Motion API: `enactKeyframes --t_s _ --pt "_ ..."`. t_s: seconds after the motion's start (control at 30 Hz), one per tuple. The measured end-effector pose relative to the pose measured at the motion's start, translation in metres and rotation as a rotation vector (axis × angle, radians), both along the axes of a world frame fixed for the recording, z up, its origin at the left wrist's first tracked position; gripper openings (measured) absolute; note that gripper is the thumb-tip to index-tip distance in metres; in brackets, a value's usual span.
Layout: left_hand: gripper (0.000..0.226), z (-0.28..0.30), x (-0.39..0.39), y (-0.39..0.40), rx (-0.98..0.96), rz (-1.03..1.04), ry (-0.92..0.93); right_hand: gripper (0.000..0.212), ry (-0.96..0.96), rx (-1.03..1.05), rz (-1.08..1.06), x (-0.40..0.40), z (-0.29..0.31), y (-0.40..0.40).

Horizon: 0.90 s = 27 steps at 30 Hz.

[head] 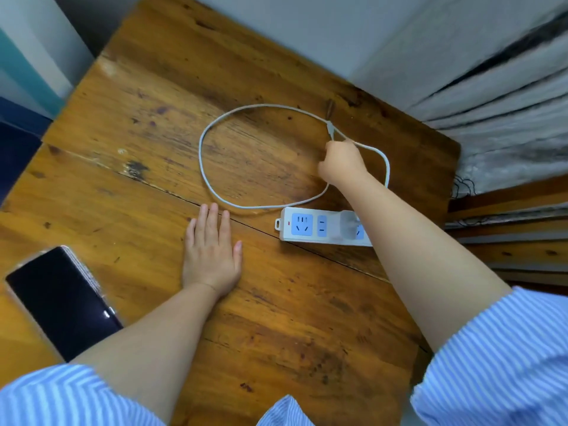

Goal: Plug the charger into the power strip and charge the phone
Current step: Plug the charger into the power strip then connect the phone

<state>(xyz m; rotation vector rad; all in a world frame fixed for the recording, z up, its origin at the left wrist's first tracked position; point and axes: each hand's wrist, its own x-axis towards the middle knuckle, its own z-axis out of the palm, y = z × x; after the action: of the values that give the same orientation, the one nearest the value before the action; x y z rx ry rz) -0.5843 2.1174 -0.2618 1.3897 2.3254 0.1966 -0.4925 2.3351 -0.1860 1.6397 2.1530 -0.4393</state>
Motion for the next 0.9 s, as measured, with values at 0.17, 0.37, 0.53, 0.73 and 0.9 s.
enactKeyframes --t_s 0.17,0.37,0.53,0.73,0.9 --pt "0.061 -0.001 0.000 -0.001 -0.022 0.005 -0.021 0.032 0.018 0.082 -0.066 -0.003 -0.017 0.004" --pt "0.062 -0.004 0.000 -0.002 -0.044 -0.010 -0.010 0.017 0.171 0.032 -0.083 -0.004 -0.007 -0.011" --pt "0.061 -0.003 -0.002 0.001 -0.025 -0.014 -0.005 0.019 0.467 0.042 0.053 -0.004 0.031 -0.040" --pt "0.055 0.015 -0.005 -0.012 -0.016 -0.052 -0.066 0.020 0.654 -0.023 0.139 0.011 0.063 -0.108" --pt "0.046 0.055 -0.029 -0.074 -0.022 -0.125 -0.038 0.013 0.835 -0.104 0.092 0.008 0.073 -0.177"
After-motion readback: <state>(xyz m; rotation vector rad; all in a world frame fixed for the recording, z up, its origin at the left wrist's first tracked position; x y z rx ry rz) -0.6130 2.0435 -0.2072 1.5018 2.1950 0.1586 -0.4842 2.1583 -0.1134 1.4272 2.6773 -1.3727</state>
